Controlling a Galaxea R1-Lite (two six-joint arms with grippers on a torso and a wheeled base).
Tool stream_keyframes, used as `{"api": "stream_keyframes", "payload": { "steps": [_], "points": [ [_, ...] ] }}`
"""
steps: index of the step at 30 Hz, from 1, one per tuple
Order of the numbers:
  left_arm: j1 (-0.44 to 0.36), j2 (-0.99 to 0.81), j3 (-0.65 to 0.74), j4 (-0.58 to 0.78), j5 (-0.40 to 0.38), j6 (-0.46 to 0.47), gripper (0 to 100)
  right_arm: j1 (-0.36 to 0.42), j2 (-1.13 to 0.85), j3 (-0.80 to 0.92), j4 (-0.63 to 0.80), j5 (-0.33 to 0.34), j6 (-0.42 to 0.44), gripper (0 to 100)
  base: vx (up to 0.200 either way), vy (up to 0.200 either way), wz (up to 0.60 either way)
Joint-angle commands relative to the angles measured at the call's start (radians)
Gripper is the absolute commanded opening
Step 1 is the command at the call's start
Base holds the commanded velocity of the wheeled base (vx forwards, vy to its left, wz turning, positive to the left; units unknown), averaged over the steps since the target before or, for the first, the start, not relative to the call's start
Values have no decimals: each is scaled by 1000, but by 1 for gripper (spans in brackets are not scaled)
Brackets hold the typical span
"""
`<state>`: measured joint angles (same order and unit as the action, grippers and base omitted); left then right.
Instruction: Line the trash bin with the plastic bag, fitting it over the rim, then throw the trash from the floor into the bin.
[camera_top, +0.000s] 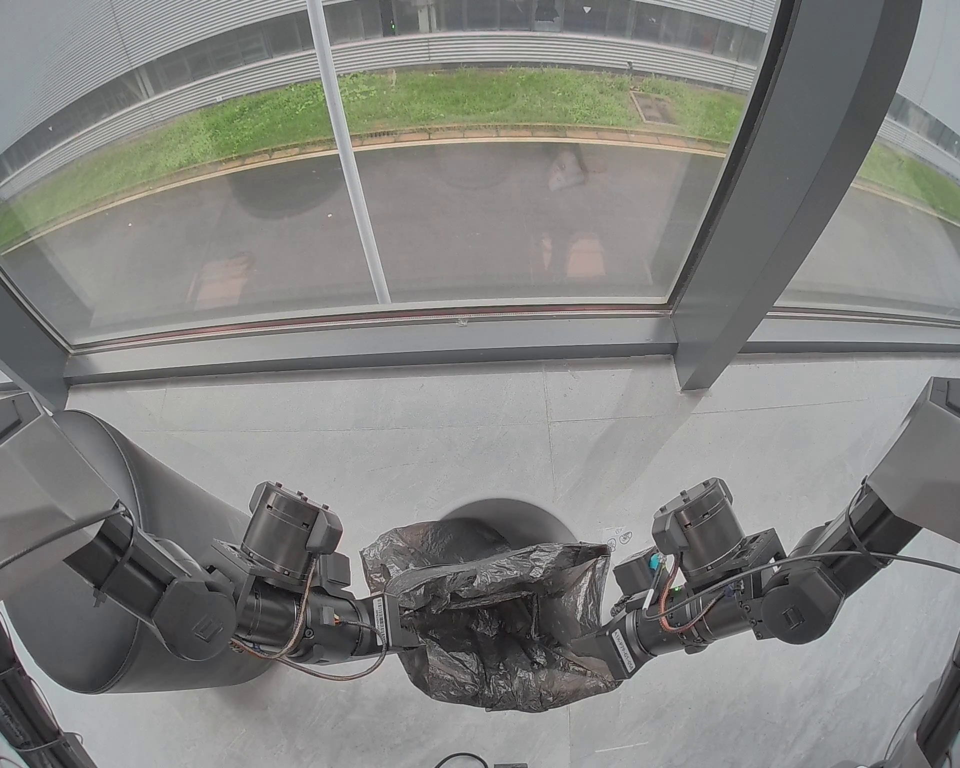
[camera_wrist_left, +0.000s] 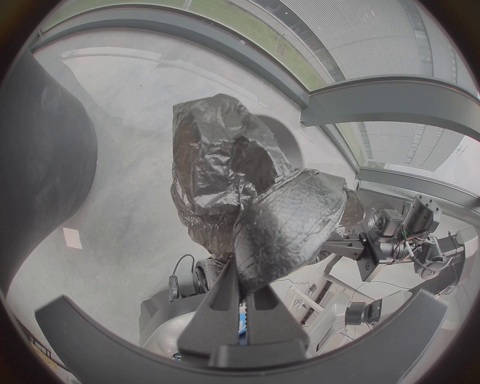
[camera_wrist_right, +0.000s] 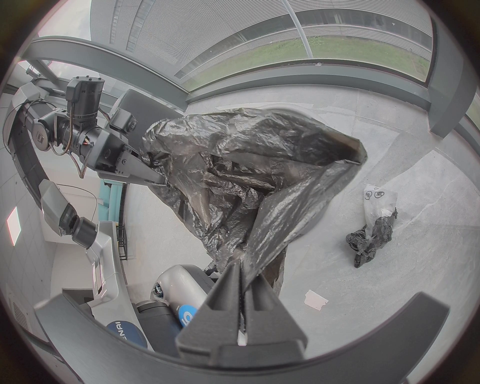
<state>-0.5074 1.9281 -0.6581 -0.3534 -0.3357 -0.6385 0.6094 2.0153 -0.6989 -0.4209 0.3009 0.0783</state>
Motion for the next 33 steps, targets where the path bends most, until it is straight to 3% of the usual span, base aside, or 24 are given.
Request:
{"api": "stream_keyframes", "payload": {
  "steps": [1,11,15,25,30,33],
  "points": [
    [-8,-4,11,-2,0,-1,0,23,13,-11,-6,-2,6,0,0,0,0],
    [9,46,-3,-19,3,5,0,10,112,-70,-41,-25,6,0,0,0,0],
    [44,89,-43,-21,3,8,0,-39,151,-85,-113,-85,1,0,0,0,0],
    [112,117,-129,-21,1,22,0,-86,109,-91,-131,-95,-3,0,0,0,0],
    [124,149,-155,-21,0,48,0,-88,112,-91,-131,-172,-6,0,0,0,0],
    [122,160,-166,-21,0,48,0,-92,112,-91,-131,-183,-11,0,0,0,0]
  ]
}}
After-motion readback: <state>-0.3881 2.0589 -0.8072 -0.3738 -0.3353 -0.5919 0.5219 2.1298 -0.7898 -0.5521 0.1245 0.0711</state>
